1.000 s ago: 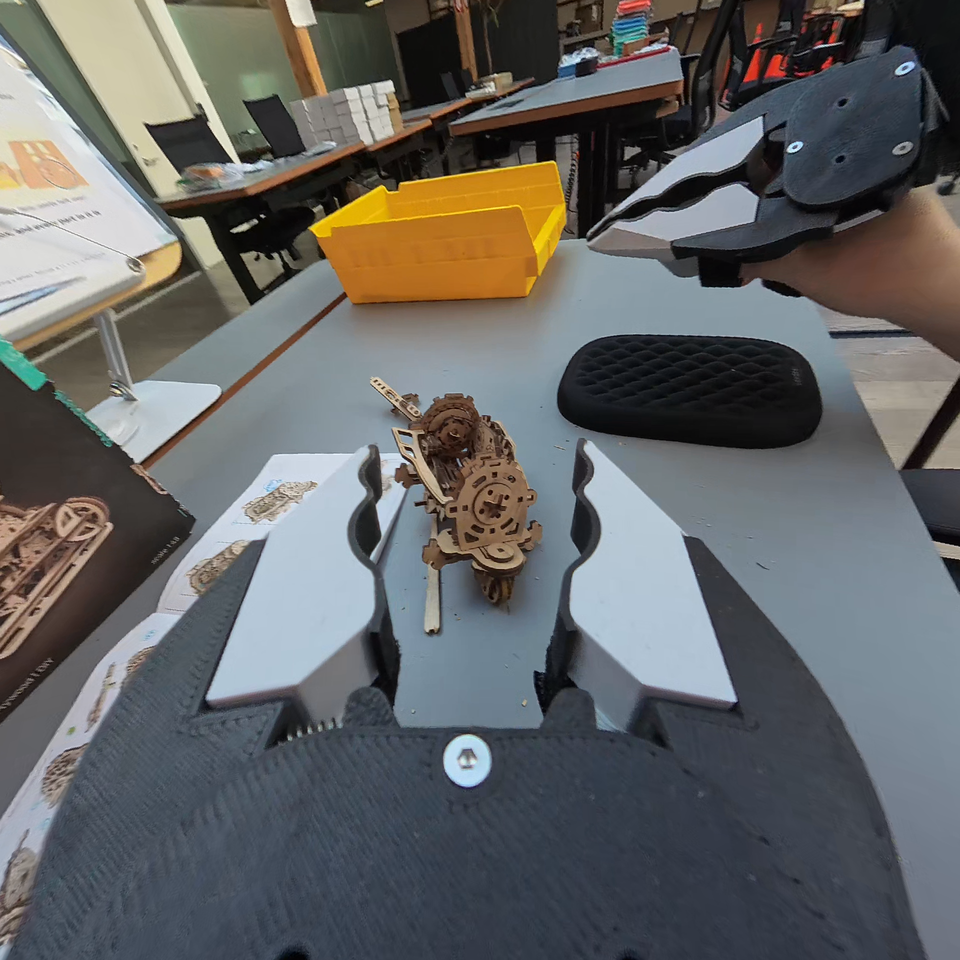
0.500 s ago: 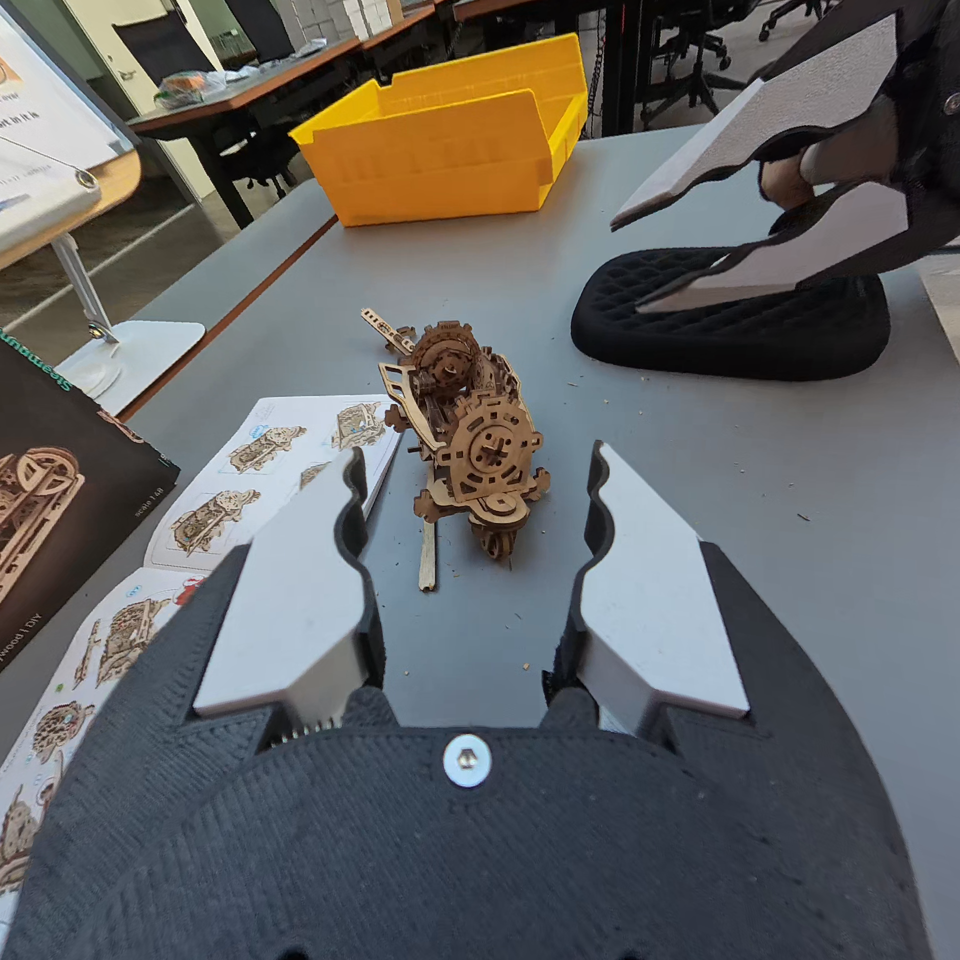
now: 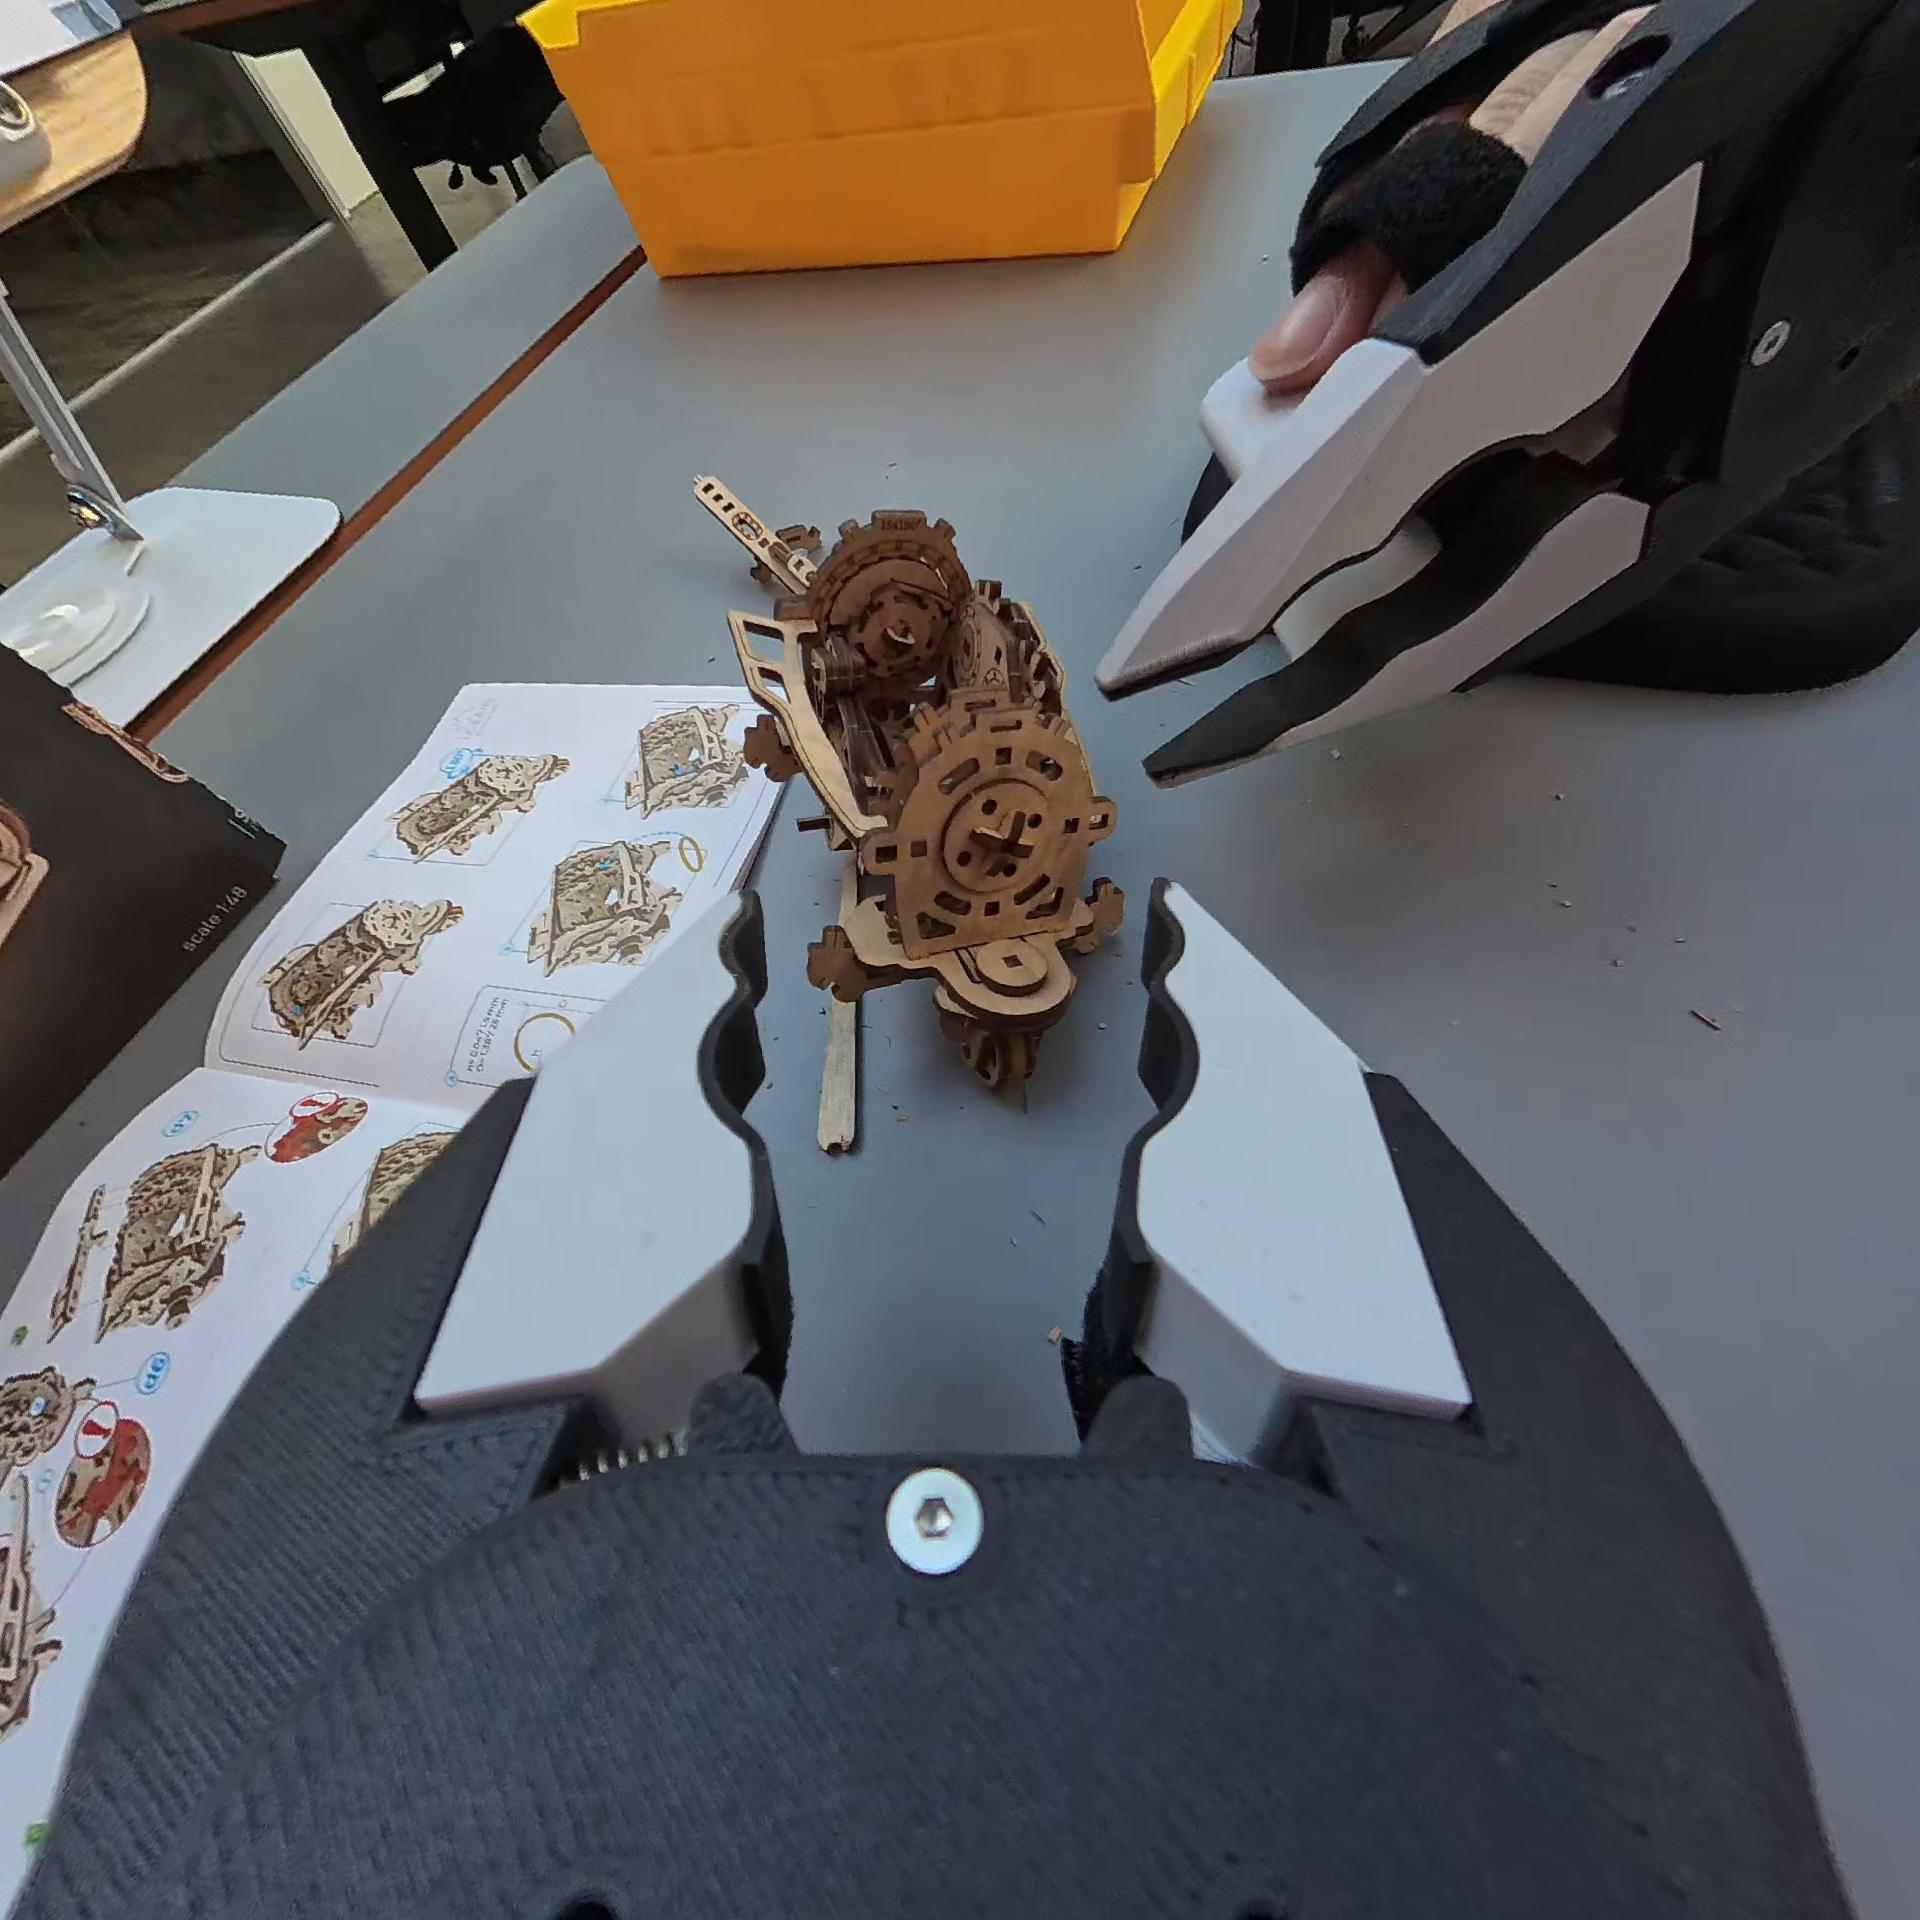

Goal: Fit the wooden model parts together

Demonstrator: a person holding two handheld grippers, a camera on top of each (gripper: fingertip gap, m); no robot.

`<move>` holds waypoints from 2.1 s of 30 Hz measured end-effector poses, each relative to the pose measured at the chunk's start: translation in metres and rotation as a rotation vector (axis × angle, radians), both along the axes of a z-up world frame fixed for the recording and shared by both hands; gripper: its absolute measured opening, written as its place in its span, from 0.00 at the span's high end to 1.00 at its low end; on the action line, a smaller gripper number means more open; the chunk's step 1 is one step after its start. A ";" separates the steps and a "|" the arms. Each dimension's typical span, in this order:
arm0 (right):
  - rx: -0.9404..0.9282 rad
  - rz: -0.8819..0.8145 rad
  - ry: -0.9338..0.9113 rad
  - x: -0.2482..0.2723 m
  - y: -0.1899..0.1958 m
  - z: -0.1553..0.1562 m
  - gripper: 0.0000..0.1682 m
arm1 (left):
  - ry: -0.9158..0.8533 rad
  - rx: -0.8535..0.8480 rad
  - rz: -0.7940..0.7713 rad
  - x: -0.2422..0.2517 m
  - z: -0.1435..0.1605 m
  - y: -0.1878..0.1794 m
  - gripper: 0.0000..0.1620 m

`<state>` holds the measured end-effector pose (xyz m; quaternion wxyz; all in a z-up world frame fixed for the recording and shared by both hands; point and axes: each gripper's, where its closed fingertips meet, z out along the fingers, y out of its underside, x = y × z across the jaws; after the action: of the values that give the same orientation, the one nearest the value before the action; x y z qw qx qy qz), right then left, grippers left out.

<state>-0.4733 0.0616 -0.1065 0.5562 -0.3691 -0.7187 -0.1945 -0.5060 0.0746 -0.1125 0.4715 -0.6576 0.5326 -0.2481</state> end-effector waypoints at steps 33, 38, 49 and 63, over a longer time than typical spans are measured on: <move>0.178 -0.010 -0.039 0.000 0.026 -0.014 0.98 | -0.013 -0.042 0.008 0.005 -0.002 -0.002 0.65; 0.167 -0.010 -0.035 -0.001 0.027 -0.015 0.98 | -0.003 -0.077 0.027 0.007 -0.009 0.000 0.64; 0.118 -0.009 0.004 -0.002 0.026 -0.013 0.99 | 0.044 -0.049 0.083 0.011 -0.018 0.007 0.69; 0.028 0.000 0.116 -0.005 0.021 -0.001 1.00 | -0.030 -0.088 0.104 0.012 -0.008 0.009 0.70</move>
<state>-0.4781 0.0823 -0.1076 0.6021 -0.3719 -0.6825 -0.1826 -0.4940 0.0841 -0.1201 0.4623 -0.7007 0.4791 -0.2563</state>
